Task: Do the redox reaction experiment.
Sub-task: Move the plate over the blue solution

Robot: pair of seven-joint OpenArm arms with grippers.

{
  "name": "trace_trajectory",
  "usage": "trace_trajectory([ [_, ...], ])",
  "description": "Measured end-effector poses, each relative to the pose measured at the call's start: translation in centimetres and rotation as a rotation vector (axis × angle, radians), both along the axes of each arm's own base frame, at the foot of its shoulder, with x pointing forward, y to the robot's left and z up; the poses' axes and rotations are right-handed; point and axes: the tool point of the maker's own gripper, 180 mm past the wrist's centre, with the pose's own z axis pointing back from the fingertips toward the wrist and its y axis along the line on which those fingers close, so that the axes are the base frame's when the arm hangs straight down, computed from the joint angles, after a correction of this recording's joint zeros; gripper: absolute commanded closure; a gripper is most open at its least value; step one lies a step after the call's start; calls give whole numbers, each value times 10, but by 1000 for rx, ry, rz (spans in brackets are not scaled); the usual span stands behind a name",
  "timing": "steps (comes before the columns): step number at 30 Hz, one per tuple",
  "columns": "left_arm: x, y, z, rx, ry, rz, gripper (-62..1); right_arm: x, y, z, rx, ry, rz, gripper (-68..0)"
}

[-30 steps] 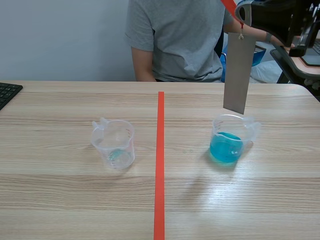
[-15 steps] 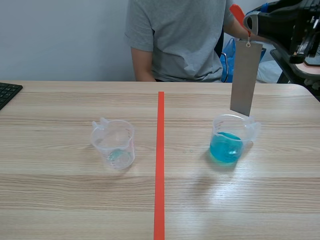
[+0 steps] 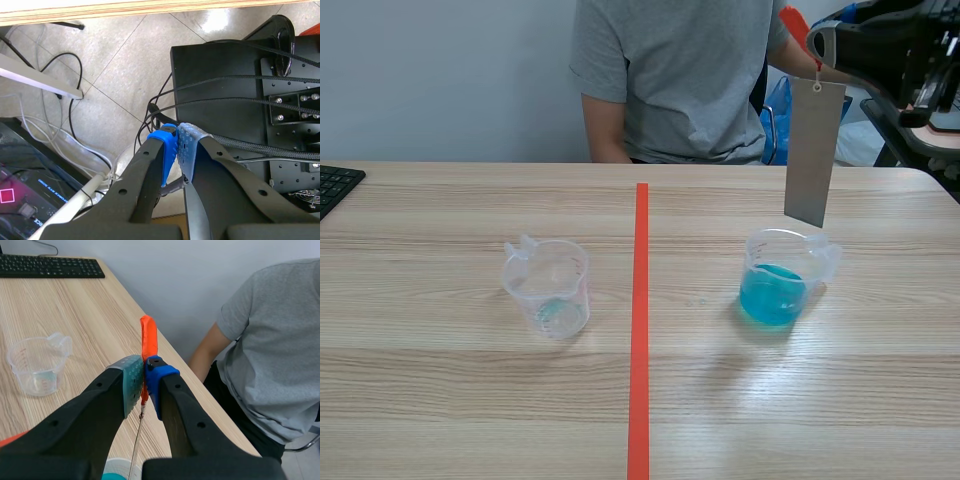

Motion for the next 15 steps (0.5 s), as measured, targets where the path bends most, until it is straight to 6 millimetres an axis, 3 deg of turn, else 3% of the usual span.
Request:
trace_trajectory([
  [7, 6, 9, 3, 22, -1, -40, -19, 0, 0, 2, 3, -7, 2, -11],
  [15, 6, 6, 4, 5, -3, -51, -28, -1, 0, 3, 8, -11, 4, -11],
])
